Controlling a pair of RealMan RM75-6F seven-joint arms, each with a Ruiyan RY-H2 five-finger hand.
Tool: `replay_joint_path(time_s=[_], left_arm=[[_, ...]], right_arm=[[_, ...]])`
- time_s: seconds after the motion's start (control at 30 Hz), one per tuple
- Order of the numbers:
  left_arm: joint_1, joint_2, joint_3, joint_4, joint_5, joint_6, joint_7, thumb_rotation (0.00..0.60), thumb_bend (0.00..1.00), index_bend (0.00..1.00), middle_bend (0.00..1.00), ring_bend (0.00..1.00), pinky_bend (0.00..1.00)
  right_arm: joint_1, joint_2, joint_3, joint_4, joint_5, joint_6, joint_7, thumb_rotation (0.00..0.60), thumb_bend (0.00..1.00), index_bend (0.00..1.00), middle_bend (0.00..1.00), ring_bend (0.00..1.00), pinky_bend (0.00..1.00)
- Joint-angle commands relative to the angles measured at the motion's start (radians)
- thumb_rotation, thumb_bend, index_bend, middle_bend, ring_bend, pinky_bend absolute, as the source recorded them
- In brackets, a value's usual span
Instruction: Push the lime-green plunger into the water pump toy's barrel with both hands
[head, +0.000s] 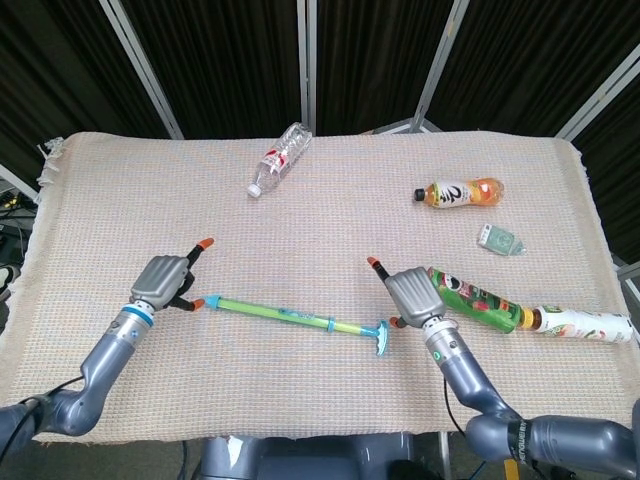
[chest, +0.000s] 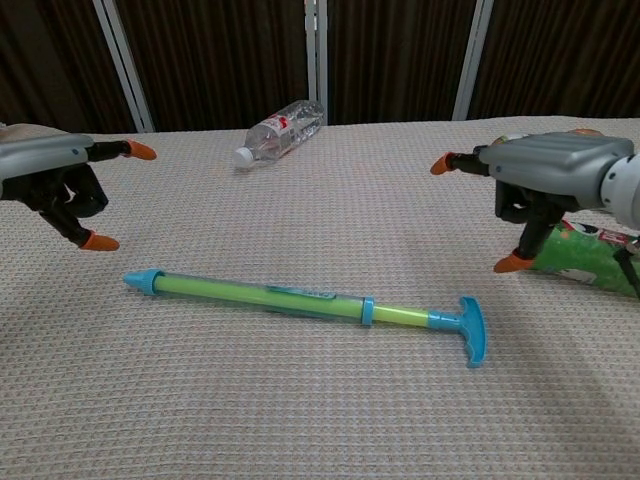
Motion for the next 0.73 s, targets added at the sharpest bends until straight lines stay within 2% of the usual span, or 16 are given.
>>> replay_joint_path(time_s=[0.03,0.13,0.17,0.2,0.23,0.27,0.33,0.43,0.5,0.6,0.73], left_arm=[[0.063,0.065,0.014,-0.053,0.070,0.088,-0.056,0.600,0.22,0.00,0.74,0.64,0.81],[0.129,0.110,0.031,-0.084,0.145,0.198,-0.099,0.600,0.20,0.00,0.42,0.37,0.45],[0.150,0.123,0.038,-0.090,0.165,0.233,-0.109,0.600,0.18,0.00,0.28,0.23,0.30],[0.170,0.133,0.046,-0.097,0.183,0.266,-0.116,0.600,0.17,0.00,0.19,0.14,0.21],[0.191,0.142,0.053,-0.102,0.201,0.302,-0.121,0.600,0.16,0.00,0.08,0.05,0.10],[0.221,0.152,0.063,-0.108,0.230,0.356,-0.125,0.600,0.15,0.00,0.03,0.01,0.03],[0.260,0.163,0.079,-0.117,0.262,0.420,-0.124,0.600,0.15,0.00,0.00,0.00,0.00],[0.309,0.189,0.109,-0.138,0.304,0.489,-0.114,0.600,0.14,0.00,0.00,0.00,0.00],[0.359,0.208,0.137,-0.157,0.348,0.562,-0.109,0.600,0.13,0.00,0.00,0.00,0.00],[0.414,0.214,0.165,-0.161,0.392,0.637,-0.104,0.600,0.13,0.00,0.00,0.00,0.00],[0.461,0.216,0.187,-0.160,0.419,0.687,-0.109,0.600,0.13,0.00,0.00,0.00,0.00]], right_arm=[[-0.074,0.114,-0.056,-0.054,-0.146,0.078,0.067,0.600,0.00,0.00,0.92,0.98,1.00],[-0.140,0.202,-0.093,-0.071,-0.272,0.151,0.163,0.600,0.00,0.00,0.82,0.89,0.99],[-0.158,0.225,-0.104,-0.069,-0.309,0.173,0.194,0.600,0.00,0.01,0.78,0.86,0.98],[-0.178,0.248,-0.115,-0.065,-0.348,0.199,0.227,0.600,0.00,0.01,0.71,0.79,0.91],[-0.197,0.266,-0.125,-0.058,-0.383,0.224,0.259,0.600,0.00,0.01,0.63,0.71,0.81],[-0.225,0.289,-0.138,-0.042,-0.431,0.263,0.306,0.600,0.00,0.01,0.57,0.65,0.72],[-0.262,0.315,-0.155,-0.016,-0.483,0.314,0.365,0.600,0.00,0.01,0.35,0.39,0.41],[-0.315,0.340,-0.177,0.022,-0.525,0.377,0.430,0.600,0.00,0.00,0.07,0.06,0.07],[-0.364,0.360,-0.201,0.055,-0.545,0.419,0.484,0.600,0.00,0.00,0.00,0.00,0.00],[-0.420,0.364,-0.212,0.100,-0.552,0.468,0.536,0.600,0.00,0.00,0.00,0.00,0.00],[-0.474,0.346,-0.200,0.164,-0.547,0.516,0.582,0.600,0.00,0.00,0.00,0.00,0.00]])
